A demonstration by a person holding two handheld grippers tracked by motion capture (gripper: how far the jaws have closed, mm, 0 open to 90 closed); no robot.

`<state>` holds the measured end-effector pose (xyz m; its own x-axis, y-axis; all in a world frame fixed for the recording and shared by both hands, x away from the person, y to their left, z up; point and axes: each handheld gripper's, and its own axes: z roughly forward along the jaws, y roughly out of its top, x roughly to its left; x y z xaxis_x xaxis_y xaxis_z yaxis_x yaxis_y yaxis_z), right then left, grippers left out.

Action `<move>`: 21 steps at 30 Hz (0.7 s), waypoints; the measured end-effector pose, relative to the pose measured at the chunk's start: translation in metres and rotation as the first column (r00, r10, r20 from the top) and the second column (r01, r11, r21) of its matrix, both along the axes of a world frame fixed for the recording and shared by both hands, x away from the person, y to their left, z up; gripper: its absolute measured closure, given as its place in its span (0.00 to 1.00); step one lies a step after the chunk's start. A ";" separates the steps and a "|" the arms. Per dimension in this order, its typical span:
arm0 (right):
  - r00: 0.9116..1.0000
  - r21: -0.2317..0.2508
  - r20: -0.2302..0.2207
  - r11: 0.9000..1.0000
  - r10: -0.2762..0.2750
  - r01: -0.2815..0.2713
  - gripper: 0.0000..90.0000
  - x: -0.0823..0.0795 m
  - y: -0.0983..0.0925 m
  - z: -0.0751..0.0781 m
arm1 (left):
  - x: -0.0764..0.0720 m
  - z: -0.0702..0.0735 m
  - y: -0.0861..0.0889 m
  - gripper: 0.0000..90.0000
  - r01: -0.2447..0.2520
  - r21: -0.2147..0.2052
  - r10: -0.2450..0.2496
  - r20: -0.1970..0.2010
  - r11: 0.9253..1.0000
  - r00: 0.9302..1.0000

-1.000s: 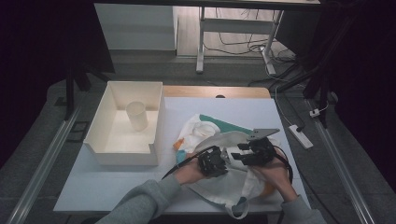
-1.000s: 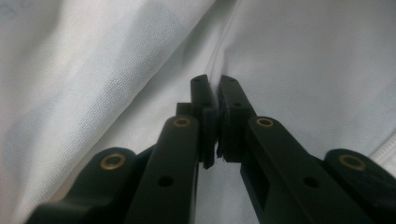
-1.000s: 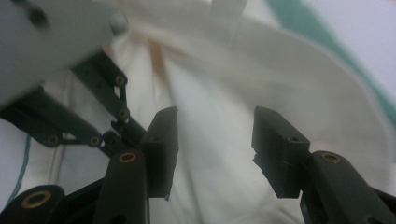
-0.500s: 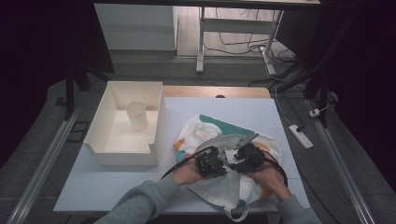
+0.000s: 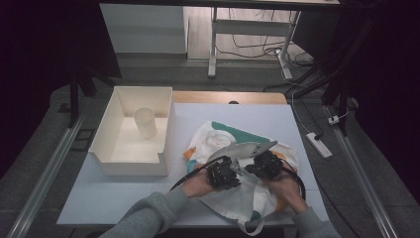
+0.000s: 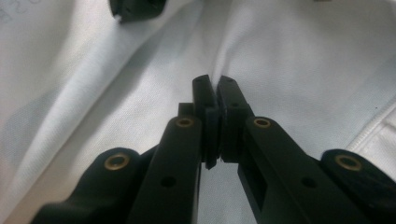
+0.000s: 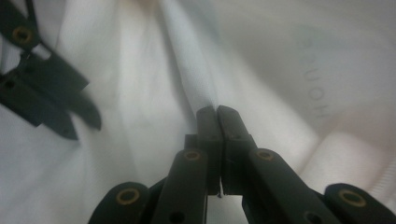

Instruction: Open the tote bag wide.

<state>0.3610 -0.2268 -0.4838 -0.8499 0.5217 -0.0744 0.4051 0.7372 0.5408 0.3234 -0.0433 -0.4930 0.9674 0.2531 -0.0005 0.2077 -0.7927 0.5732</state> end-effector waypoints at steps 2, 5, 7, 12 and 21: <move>1.000 0.027 0.019 1.000 -0.009 0.008 0.99 0.001 -0.002 0.005 | -0.002 0.003 0.002 0.98 0.000 -0.002 0.000 0.010 1.000 1.000; 0.999 0.083 0.022 0.996 -0.024 0.022 0.99 0.002 -0.006 0.016 | -0.005 0.009 0.006 0.98 0.000 -0.017 0.000 0.016 1.000 1.000; 0.999 0.112 0.031 0.993 -0.032 0.028 1.00 0.003 -0.007 0.025 | -0.008 0.015 0.011 0.98 0.003 -0.032 -0.002 0.022 0.999 1.000; 0.997 0.154 0.065 0.987 -0.050 0.039 1.00 0.005 -0.006 0.042 | -0.013 0.028 0.021 0.98 0.005 -0.063 -0.003 0.034 0.998 0.999; 0.988 0.254 0.097 0.963 -0.118 0.090 1.00 0.020 -0.005 0.067 | -0.021 0.049 0.041 0.98 0.000 -0.117 0.009 0.071 0.993 0.997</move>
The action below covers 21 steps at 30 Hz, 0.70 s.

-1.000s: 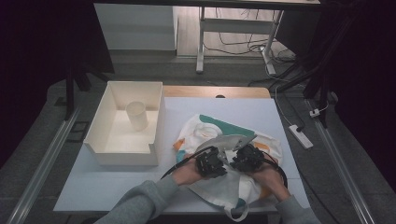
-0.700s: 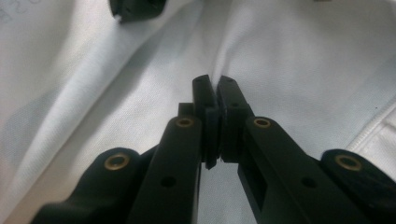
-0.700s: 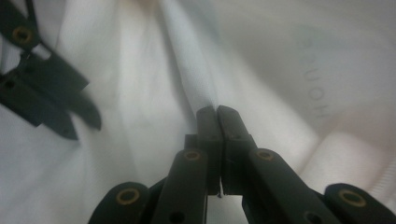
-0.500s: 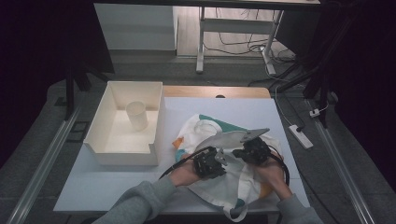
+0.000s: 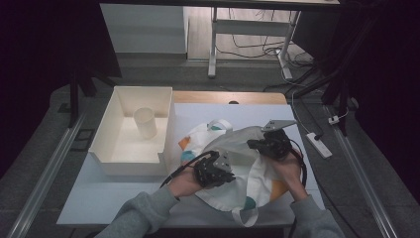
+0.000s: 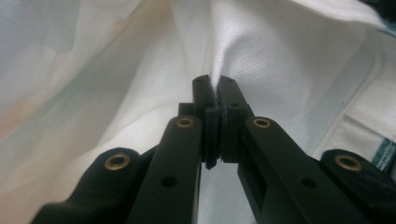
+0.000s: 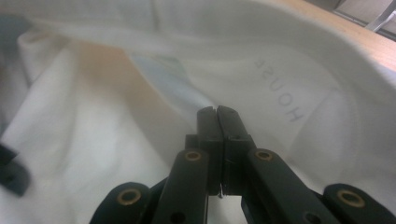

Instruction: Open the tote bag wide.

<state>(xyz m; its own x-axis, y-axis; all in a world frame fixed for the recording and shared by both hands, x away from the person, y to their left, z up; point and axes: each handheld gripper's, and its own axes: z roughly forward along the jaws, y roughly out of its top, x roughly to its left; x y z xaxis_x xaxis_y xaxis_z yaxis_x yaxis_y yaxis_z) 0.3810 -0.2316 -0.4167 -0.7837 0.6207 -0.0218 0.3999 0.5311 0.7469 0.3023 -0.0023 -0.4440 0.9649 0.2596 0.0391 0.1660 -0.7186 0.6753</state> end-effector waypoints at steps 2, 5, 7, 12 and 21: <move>1.000 0.014 -0.006 1.000 -0.013 0.013 1.00 0.005 0.000 0.002 | -0.003 0.004 0.003 0.98 0.006 -0.010 -0.006 -0.001 1.000 1.000; 0.999 0.020 -0.018 0.999 -0.040 0.040 1.00 0.013 0.000 0.002 | -0.009 0.008 0.006 0.98 0.021 -0.018 -0.021 0.000 1.000 1.000; 0.998 0.029 -0.033 0.998 -0.061 0.062 1.00 0.021 -0.002 0.001 | -0.013 0.010 0.007 0.98 0.026 -0.013 -0.026 0.004 1.000 1.000; 0.994 0.040 -0.054 0.994 -0.096 0.098 1.00 0.037 -0.005 -0.007 | -0.013 0.008 0.007 0.98 0.028 -0.007 -0.028 -0.011 1.000 1.000; 0.981 0.034 -0.097 0.984 -0.170 0.174 1.00 0.065 -0.016 -0.031 | -0.006 0.003 0.007 0.98 0.027 -0.005 -0.027 -0.039 1.000 0.999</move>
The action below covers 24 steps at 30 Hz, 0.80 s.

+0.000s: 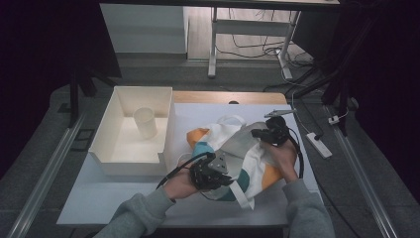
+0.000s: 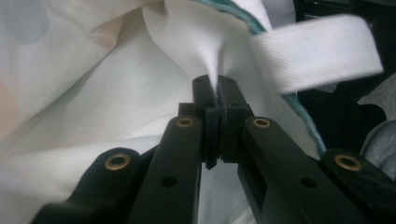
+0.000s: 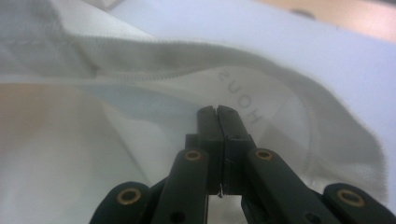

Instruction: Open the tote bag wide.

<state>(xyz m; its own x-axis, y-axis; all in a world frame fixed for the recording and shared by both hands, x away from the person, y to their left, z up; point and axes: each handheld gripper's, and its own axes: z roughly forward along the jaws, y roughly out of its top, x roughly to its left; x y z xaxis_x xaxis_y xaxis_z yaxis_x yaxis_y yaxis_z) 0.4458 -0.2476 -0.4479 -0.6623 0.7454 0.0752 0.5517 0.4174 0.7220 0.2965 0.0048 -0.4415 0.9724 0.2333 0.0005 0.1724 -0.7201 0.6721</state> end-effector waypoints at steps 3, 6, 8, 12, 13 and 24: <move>0.999 -0.018 -0.036 1.000 -0.014 0.013 1.00 0.010 0.001 -0.015 | 0.004 -0.003 0.000 0.98 -0.004 0.001 0.004 -0.016 1.000 1.000; 0.998 -0.019 -0.065 1.000 -0.020 0.019 1.00 0.016 0.001 -0.028 | 0.006 -0.007 -0.001 0.98 -0.004 0.006 0.005 -0.028 1.000 1.000; 0.997 0.002 -0.077 1.000 -0.022 0.023 1.00 0.017 -0.002 -0.032 | 0.007 -0.008 -0.001 0.98 -0.002 0.006 0.003 -0.031 1.000 1.000; 0.998 0.007 -0.069 1.000 -0.013 0.014 0.99 0.016 -0.002 -0.031 | 0.008 -0.008 -0.001 0.98 0.000 -0.002 0.000 -0.034 1.000 0.999; 0.998 0.005 -0.065 1.000 -0.009 0.009 0.99 0.015 -0.002 -0.031 | 0.009 -0.008 -0.001 0.97 -0.002 -0.006 0.002 -0.036 1.000 0.999; 0.997 0.081 0.035 0.995 0.063 -0.066 0.74 -0.019 -0.007 0.001 | 0.012 -0.011 0.002 0.96 -0.010 -0.016 0.009 -0.043 1.000 0.999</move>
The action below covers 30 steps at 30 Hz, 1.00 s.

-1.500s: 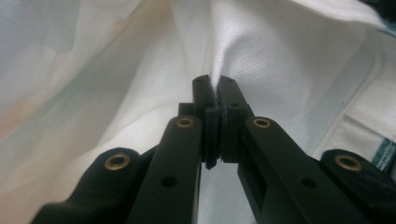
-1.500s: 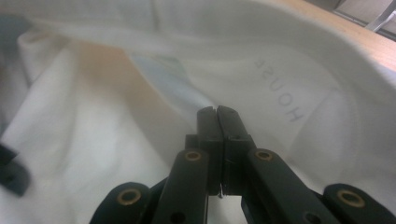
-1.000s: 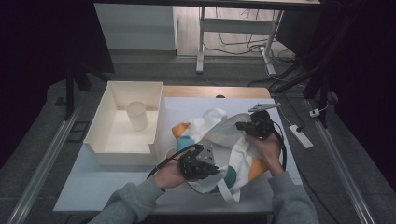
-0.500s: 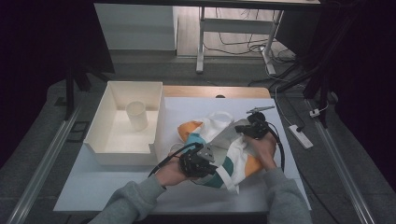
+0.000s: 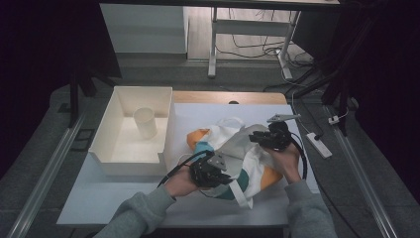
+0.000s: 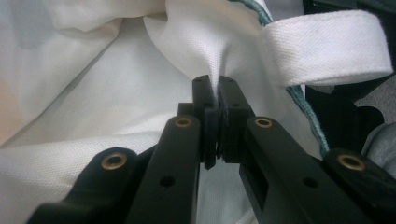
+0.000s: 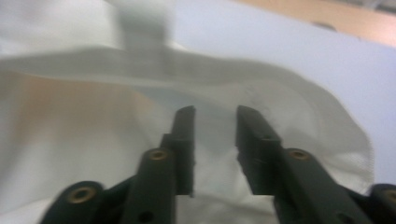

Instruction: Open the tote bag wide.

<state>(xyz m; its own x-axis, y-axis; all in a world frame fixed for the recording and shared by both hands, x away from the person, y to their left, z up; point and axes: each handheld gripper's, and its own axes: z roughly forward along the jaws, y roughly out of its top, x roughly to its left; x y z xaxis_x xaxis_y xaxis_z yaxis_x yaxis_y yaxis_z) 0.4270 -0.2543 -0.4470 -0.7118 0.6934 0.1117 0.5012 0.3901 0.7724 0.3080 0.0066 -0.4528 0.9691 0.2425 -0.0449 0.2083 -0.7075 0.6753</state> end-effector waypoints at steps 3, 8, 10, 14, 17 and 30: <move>0.999 0.016 0.034 1.000 0.019 -0.019 0.69 -0.016 -0.001 0.010 | 0.000 -0.001 0.001 0.95 -0.004 0.001 0.004 0.003 1.000 1.000; 0.998 0.007 0.044 0.999 0.040 -0.041 0.61 -0.040 -0.003 0.016 | -0.003 -0.002 0.001 0.81 -0.030 0.003 0.030 0.018 1.000 0.999; 0.998 0.001 0.046 0.999 0.050 -0.050 0.59 -0.049 -0.003 0.016 | -0.007 0.002 0.002 0.73 -0.026 -0.019 0.026 0.030 0.999 0.999; 0.997 0.002 0.050 0.998 0.066 -0.067 0.58 -0.062 -0.007 0.016 | -0.014 0.016 0.006 0.67 -0.035 -0.070 0.039 0.051 0.997 0.998; 0.997 0.019 0.043 0.998 0.067 -0.068 0.57 -0.067 -0.012 0.013 | -0.018 0.027 0.012 0.63 -0.049 -0.084 0.056 0.085 0.995 0.995; 0.996 0.057 0.032 0.994 0.089 -0.091 0.56 -0.079 -0.020 0.009 | -0.001 0.026 0.024 0.56 -0.286 -0.069 0.293 0.119 0.956 0.949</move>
<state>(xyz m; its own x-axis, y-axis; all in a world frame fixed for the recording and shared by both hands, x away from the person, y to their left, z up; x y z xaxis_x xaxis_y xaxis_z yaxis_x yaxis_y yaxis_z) 0.3482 -0.2747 -0.4375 -0.7746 0.6193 0.1283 0.4431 0.3867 0.8088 0.3069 0.0309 -0.4270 0.8559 0.5143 0.0544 0.3096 -0.5937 0.7427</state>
